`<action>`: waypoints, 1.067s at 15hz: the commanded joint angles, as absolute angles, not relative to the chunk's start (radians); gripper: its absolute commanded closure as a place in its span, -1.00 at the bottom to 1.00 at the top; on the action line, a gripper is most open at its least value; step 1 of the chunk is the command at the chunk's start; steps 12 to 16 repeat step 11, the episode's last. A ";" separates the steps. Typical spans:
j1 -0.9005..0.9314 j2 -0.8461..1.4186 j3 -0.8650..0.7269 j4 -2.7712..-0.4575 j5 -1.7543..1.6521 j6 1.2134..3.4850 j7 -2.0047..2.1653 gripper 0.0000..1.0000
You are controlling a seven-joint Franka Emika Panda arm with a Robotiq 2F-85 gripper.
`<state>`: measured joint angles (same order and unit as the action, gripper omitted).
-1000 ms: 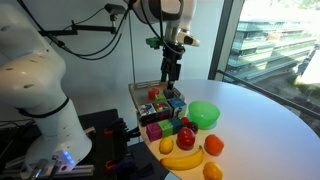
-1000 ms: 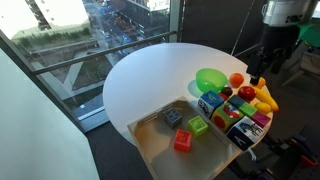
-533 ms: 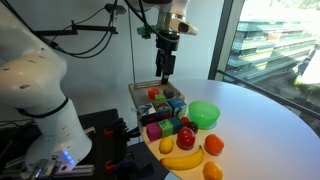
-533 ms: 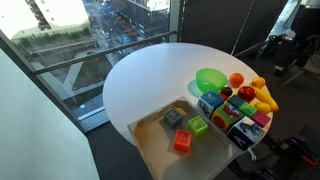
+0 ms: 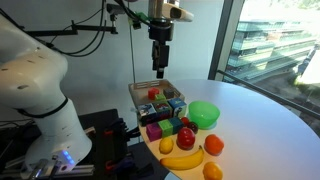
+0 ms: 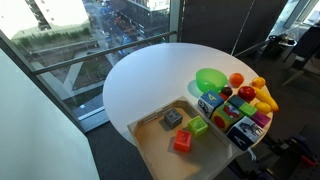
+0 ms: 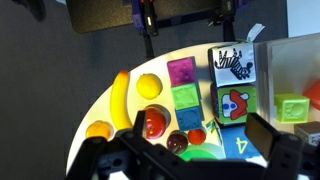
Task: Put the grey block on the wooden tray
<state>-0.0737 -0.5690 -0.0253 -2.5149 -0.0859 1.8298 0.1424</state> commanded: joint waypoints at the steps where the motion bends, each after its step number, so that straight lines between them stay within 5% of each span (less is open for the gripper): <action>1: -0.077 -0.645 -0.044 -2.543 -0.084 1.835 0.089 -1.00; 16: -0.078 -0.649 -0.039 -2.542 -0.083 1.828 0.081 -1.00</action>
